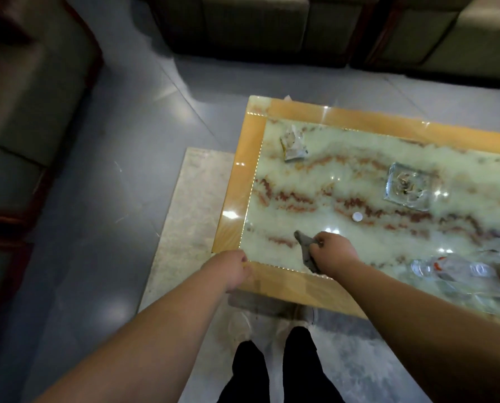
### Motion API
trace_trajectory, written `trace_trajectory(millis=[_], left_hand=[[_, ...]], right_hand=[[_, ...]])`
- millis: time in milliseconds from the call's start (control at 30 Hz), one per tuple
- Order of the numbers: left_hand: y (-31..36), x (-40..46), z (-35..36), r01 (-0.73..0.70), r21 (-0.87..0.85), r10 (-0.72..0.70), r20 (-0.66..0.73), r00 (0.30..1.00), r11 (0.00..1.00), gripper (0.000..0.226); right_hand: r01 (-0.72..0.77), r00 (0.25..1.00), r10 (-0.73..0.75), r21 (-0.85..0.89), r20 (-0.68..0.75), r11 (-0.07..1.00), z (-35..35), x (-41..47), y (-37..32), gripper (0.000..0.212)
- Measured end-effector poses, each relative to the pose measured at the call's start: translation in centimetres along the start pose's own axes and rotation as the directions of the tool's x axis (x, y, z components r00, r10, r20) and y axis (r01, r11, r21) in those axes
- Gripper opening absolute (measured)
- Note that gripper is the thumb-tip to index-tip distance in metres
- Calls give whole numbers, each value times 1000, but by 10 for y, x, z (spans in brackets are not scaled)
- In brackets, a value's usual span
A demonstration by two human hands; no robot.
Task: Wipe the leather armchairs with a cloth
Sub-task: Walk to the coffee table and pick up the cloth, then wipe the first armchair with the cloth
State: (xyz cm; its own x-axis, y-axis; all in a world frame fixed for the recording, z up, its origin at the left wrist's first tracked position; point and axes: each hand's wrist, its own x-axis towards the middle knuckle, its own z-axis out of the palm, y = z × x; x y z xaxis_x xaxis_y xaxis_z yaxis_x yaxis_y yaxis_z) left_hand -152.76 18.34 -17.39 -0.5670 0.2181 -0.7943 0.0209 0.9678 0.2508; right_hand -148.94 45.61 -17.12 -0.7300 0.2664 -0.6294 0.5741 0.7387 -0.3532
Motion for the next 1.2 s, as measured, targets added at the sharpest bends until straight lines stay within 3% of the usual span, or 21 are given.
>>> trace_trajectory(millis=[233,367,633,833,1067,1200], left_hand=[[-12,-78,-53,-47,27,49,-92,995,999,52],[-20,-111,-71,-77,-13,74,-170,983,997,50],[-30,-156,-70,-78,-69,55,-281,958,995,50],[-54,-183,-22,49,-184,-104,-299,949,982,52],[-65,-222,70,247,-369,-338,-208,918,896,53],[-65,-257,121,306,-466,-419,-160,894,830,52]], right_hand=[[177,965,-160,65,-206,982,-48,-84,-60,15],[265,950,-254,37,-183,964,-60,-118,-92,14],[410,902,-427,-181,-66,894,-64,-146,-115,21],[525,838,-543,-350,51,776,-46,-139,-106,26],[643,760,-576,-218,302,734,-17,-131,-81,43],[676,714,-551,-222,432,703,6,-139,-83,37]])
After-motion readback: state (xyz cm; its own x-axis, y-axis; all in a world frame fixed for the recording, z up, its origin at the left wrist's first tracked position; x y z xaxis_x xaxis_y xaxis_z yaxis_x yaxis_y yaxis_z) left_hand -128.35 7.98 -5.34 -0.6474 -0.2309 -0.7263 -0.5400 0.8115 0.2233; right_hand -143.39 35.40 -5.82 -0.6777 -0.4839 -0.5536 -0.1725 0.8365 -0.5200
